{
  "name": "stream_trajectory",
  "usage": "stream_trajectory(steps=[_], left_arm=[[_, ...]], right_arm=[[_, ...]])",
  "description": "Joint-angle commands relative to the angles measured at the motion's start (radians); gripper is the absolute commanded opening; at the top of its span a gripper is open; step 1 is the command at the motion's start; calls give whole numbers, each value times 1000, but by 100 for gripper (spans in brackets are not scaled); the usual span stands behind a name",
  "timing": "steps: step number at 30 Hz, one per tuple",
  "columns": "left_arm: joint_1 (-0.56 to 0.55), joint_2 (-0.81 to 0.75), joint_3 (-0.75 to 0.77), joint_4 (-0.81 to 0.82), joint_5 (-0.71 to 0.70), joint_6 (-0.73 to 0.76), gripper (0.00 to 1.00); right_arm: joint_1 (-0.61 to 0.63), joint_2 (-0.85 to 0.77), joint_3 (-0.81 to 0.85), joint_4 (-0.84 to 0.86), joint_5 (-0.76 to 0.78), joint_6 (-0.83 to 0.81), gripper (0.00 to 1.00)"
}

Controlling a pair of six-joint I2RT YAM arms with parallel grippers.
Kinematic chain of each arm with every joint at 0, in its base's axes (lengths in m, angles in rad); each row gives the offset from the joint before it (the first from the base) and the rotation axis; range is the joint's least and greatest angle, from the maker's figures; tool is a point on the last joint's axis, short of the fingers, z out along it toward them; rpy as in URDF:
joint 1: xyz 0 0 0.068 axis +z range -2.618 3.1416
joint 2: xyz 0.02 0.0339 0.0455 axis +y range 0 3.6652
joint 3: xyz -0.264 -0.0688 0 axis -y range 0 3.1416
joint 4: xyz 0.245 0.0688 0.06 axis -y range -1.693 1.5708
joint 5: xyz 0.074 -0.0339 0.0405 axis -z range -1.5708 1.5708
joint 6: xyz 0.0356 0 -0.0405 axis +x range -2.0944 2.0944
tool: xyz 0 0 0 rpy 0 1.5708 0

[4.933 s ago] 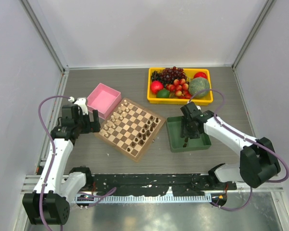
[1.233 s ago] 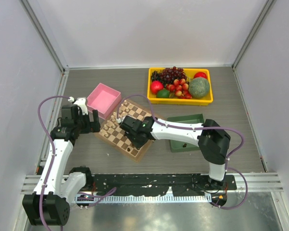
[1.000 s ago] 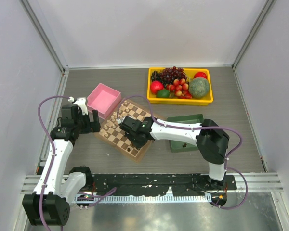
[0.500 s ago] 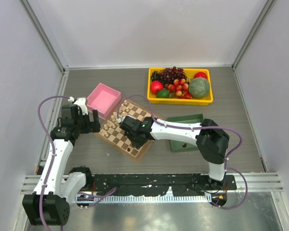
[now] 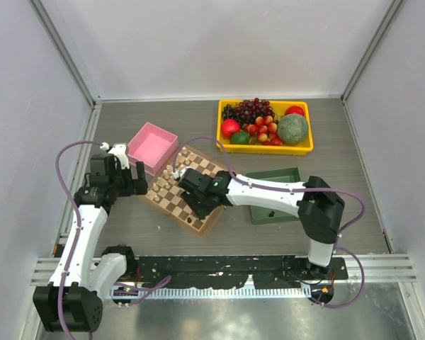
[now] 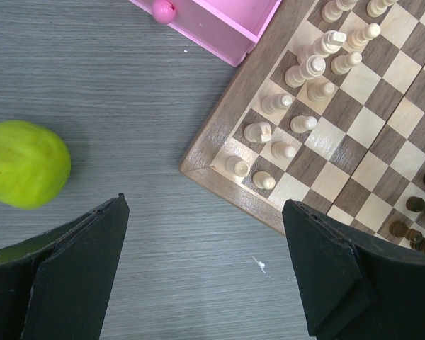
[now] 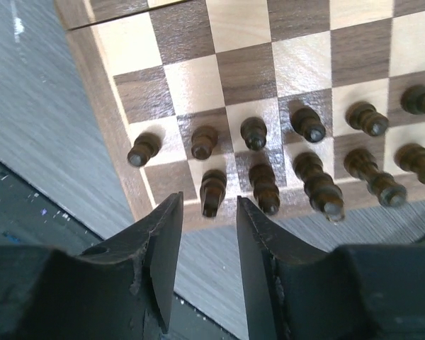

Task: Set up the chess pieces on the board

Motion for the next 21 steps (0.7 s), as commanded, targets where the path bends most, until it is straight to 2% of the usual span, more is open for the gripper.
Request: stream_trajectory(steps=[1, 4, 7, 10, 12, 13, 16, 18, 21], left_arm=[[-4, -12, 37, 6, -1, 9, 99], [-4, -12, 36, 3, 1, 6, 99], [-4, -17, 37, -2, 12, -8, 99], [-4, -26, 36, 7, 35, -45, 99], [-4, -20, 42, -2, 32, -57, 99], [-4, -15, 51, -14, 30, -57, 99], [-4, -6, 69, -31, 23, -59, 99], [-4, -3, 76, -28, 26, -62, 99], [-4, 1, 79, -25, 35, -69, 99]], right_arm=[[-4, -165, 29, -17, 18, -34, 43], [-4, -254, 0, -34, 60, -31, 43], [-24, -400, -108, -36, 196, 24, 43], [-115, -520, -218, -36, 247, 95, 43], [-201, -581, -310, -36, 224, 150, 44], [-231, -595, -354, -36, 206, 184, 48], [-362, -618, -422, -15, 92, 199, 52], [-389, -608, -437, 2, 72, 189, 59], [-400, -568, -419, 27, 57, 170, 63]])
